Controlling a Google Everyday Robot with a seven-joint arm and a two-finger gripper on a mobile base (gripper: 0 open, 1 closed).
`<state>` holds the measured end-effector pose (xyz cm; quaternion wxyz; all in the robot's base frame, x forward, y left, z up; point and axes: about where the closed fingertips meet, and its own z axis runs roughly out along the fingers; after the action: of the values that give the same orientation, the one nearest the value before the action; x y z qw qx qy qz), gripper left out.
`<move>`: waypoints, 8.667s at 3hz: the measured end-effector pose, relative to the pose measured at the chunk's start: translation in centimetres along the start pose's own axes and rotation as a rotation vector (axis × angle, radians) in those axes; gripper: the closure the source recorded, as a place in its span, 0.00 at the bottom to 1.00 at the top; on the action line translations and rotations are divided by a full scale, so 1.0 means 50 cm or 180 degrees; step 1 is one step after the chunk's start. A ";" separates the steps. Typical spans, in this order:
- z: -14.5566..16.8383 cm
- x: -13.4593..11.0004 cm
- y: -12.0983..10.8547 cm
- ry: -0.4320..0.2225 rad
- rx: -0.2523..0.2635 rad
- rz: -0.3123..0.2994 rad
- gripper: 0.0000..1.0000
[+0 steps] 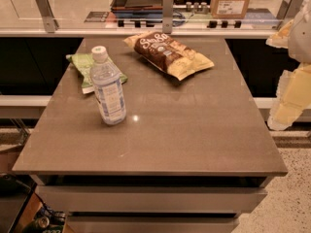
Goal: Pick brown chip bag
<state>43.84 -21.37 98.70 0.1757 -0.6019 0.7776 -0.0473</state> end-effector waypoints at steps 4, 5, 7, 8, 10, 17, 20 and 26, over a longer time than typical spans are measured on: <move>0.078 -0.080 -0.194 -0.0714 -0.0046 0.0429 0.00; 0.092 -0.101 -0.249 -0.0710 0.0045 0.0821 0.00; 0.152 -0.128 -0.333 -0.0536 0.0237 0.1647 0.00; 0.205 -0.155 -0.365 -0.0504 0.0231 0.1958 0.00; 0.225 -0.175 -0.385 -0.0337 0.0291 0.1979 0.00; 0.561 -0.416 -0.418 -0.0504 -0.0531 0.2048 0.00; 0.551 -0.421 -0.421 -0.0498 -0.0539 0.2045 0.62; 0.546 -0.422 -0.422 -0.0499 -0.0541 0.2045 1.00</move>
Offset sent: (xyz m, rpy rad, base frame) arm 0.0847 0.0145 -0.0111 0.1785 0.0270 0.0601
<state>76.78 -3.20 83.81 0.1902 -0.3404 0.9127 0.1219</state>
